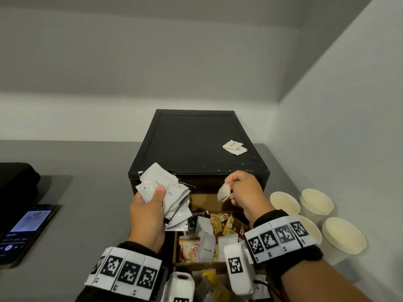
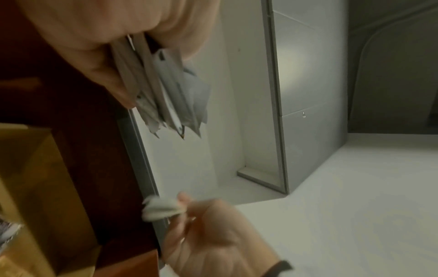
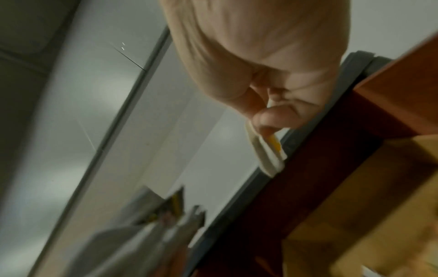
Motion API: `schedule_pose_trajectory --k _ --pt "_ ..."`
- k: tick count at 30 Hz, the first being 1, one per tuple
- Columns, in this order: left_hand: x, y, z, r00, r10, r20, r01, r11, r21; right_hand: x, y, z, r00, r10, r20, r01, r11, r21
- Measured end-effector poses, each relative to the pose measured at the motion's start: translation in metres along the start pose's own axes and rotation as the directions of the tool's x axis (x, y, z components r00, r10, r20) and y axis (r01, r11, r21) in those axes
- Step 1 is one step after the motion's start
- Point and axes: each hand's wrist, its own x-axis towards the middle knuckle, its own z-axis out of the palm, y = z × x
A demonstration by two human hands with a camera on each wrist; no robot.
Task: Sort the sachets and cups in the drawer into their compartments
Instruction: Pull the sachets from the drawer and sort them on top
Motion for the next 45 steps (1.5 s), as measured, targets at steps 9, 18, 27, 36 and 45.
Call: schedule_pose_trajectory --k 9,18,27,36,45 --pt "0.012 0.007 -0.007 0.999 0.003 -0.04 -0.004 1.0 -0.014 0.022 0.026 0.051 0.959 0.067 0.274 -0.056 0.997 -0.049" --pt "0.016 0.004 -0.01 0.999 0.004 -0.043 -0.005 1.0 -0.016 0.045 0.037 0.039 0.983 0.093 0.157 -0.063 0.981 -0.186" --pt "0.017 0.001 -0.007 0.999 0.013 -0.037 -0.013 1.0 0.017 0.046 0.032 0.066 0.835 0.319 0.448 0.129 0.678 -0.723" --pt "0.018 -0.004 -0.005 0.999 0.038 -0.036 -0.037 0.999 0.034 0.023 0.001 0.056 0.834 0.078 0.546 0.11 0.946 -0.304" --pt "0.008 -0.014 0.006 0.998 0.059 0.02 -0.059 0.998 -0.003 -0.023 -0.038 0.038 0.863 -0.173 0.474 0.317 0.917 -0.242"
